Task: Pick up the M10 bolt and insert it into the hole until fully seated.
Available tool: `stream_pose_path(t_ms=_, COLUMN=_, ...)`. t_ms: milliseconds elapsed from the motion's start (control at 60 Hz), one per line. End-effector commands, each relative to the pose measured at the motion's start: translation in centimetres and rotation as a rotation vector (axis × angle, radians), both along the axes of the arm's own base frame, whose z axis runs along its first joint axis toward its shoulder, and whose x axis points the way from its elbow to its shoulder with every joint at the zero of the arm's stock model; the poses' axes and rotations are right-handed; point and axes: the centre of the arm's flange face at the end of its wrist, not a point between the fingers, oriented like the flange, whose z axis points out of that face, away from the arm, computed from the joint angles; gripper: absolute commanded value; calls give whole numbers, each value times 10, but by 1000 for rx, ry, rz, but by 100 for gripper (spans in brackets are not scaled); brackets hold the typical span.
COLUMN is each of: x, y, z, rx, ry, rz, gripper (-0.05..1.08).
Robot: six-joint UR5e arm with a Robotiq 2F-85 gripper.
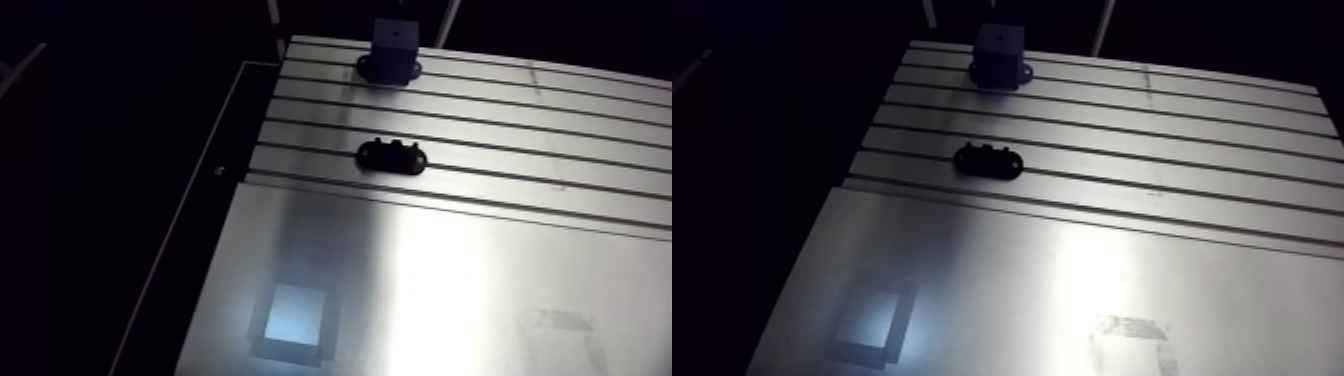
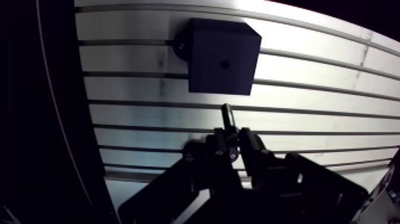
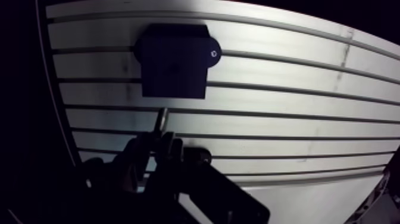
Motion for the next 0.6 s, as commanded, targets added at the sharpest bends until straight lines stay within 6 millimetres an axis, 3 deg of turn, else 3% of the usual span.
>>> stream_pose_path(t_ms=17, x=-5, y=0, z=-12, rx=5, ry=-25, rz=0, gripper=108)
stream_pose_path(t_ms=383, x=-15, y=0, z=-29, rx=6, ry=-36, rz=-2, gripper=108)
stream_pose_path(t_ms=600, x=-20, y=0, z=-28, rx=6, ry=-9, rz=-1, gripper=108)
